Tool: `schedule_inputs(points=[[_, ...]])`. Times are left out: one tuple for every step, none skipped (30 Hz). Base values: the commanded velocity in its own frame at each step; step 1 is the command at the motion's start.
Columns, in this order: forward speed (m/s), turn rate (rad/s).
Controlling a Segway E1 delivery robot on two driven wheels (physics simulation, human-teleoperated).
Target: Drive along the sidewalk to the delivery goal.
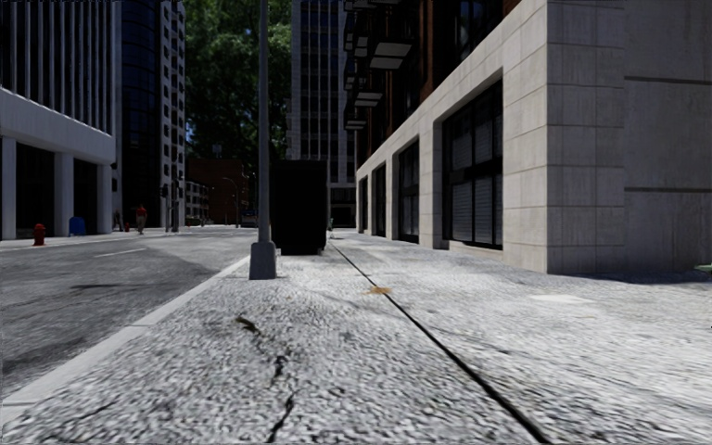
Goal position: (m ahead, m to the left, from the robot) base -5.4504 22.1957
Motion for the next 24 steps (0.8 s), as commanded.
schedule_inputs(points=[[2.00, -0.29], [2.00, -0.29], [2.00, -0.29], [2.00, -0.29], [2.00, -0.29], [2.00, -0.29], [2.00, -0.29], [2.00, -0.29], [2.00, -0.29], [2.00, -0.29], [2.00, -0.29], [2.00, -0.29], [2.00, -0.29], [2.00, 0.00], [2.00, 0.00], [2.00, 0.00], [2.00, 0.00], [2.00, 0.00], [2.00, 0.00], [2.00, 0.00], [2.00, 0.00], [2.00, 0.00], [2.00, 0.00], [2.00, 0.00]])
